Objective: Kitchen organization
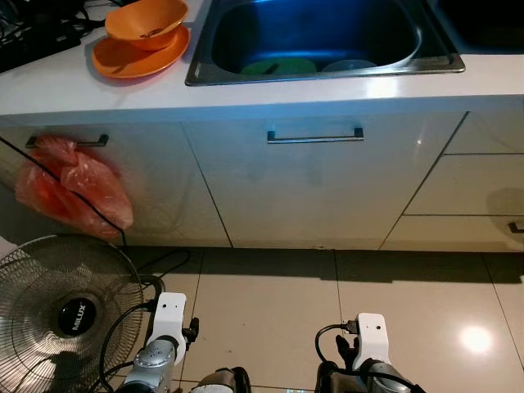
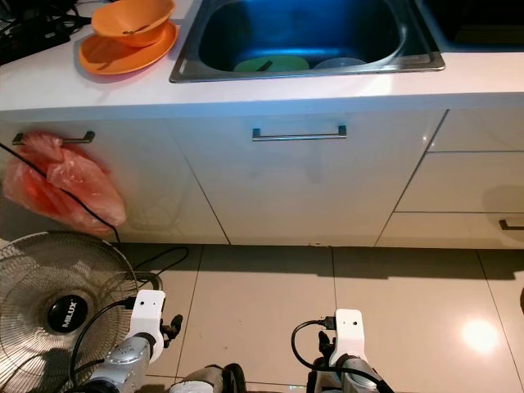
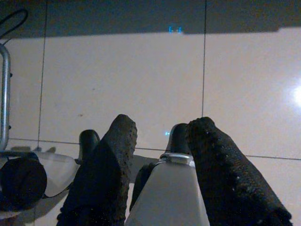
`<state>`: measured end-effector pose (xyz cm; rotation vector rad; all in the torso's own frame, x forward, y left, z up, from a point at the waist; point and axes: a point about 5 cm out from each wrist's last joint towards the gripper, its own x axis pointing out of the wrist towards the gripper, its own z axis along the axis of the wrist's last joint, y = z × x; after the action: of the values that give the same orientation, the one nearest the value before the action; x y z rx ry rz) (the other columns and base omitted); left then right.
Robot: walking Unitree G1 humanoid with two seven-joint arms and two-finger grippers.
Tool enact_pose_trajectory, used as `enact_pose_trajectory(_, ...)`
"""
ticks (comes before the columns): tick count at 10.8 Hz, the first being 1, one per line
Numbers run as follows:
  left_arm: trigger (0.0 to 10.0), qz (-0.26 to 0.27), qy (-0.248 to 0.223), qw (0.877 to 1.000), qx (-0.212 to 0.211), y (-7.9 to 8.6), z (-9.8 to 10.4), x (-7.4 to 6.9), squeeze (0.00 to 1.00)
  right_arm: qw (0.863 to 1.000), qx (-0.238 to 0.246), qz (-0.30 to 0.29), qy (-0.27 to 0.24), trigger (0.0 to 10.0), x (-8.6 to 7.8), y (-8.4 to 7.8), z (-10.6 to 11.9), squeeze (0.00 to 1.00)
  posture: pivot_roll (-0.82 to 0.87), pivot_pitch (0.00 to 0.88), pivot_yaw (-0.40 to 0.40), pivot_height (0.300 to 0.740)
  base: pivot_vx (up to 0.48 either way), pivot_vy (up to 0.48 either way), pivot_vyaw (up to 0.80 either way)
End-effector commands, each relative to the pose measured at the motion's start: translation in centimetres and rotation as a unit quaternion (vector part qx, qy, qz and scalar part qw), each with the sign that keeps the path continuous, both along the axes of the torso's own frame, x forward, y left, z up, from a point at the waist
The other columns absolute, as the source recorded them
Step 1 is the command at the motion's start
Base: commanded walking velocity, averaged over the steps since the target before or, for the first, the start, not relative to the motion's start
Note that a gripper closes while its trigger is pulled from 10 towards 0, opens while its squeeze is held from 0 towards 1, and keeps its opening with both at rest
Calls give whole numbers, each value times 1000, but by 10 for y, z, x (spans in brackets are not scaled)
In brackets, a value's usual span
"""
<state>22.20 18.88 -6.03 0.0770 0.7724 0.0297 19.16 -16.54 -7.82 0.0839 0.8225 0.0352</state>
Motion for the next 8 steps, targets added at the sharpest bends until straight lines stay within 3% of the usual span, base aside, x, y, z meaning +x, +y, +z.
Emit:
enact_pose_trajectory(1, 10000, 16, 18, 1000, 1, 7, -5, -9, 0, 1000, 6, 5, 15, 10000, -6, 4, -4, 0, 62, 169, 130, 740, 262, 0, 0)
enact_pose_trajectory(4, 10000, 14, 23, 1000, 2, 7, -6, -10, 0, 1000, 7, 3, 16, 10000, -6, 5, -4, 0, 61, 169, 132, 740, 328, 0, 0)
enact_pose_trajectory(6, 10000, 14, 24, 1000, 3, 7, -6, -10, 0, 1000, 8, 2, 18, 10000, -6, 5, -4, 0, 63, 170, 133, 740, 362, 0, -481)
enact_pose_trajectory(8, 10000, 14, 25, 1000, 3, 7, -6, -11, 0, 1000, 7, 4, 15, 10000, -6, 5, -4, 0, 62, 170, 132, 740, 356, 0, 0)
